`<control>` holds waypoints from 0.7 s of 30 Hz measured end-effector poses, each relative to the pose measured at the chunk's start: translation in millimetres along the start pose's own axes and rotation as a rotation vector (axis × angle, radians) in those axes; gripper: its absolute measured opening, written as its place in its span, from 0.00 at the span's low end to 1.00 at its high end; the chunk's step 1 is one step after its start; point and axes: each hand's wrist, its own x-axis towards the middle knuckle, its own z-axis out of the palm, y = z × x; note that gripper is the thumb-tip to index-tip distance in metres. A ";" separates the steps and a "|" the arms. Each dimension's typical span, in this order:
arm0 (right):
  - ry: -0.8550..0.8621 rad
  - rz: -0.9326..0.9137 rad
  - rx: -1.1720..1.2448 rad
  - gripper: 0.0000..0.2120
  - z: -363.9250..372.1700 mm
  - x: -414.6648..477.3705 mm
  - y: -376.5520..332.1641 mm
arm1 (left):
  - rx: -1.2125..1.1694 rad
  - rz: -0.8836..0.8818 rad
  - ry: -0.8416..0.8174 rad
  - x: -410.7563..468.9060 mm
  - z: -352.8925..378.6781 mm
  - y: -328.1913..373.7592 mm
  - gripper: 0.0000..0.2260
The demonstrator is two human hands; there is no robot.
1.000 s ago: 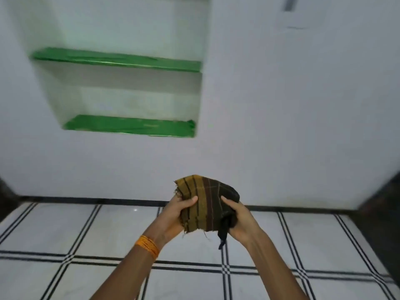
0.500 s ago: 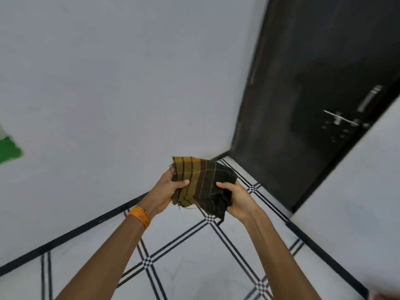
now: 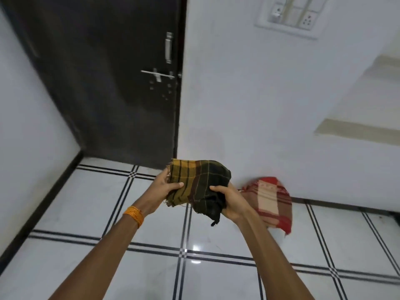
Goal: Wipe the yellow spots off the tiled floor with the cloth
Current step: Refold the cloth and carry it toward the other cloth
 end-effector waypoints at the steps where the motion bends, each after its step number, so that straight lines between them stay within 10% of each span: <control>1: 0.026 -0.006 0.038 0.19 -9.6 -1.5 -6.8 | 0.007 -0.007 -0.027 14.0 12.2 0.2 0.19; 11: 0.363 -0.083 0.383 0.18 -212.9 19.7 -50.7 | 0.195 -0.163 -0.360 184.6 210.4 -31.6 0.17; 21: 0.436 0.048 0.402 0.17 -385.1 87.9 -73.8 | 0.513 -0.127 -0.228 293.4 352.0 -100.7 0.15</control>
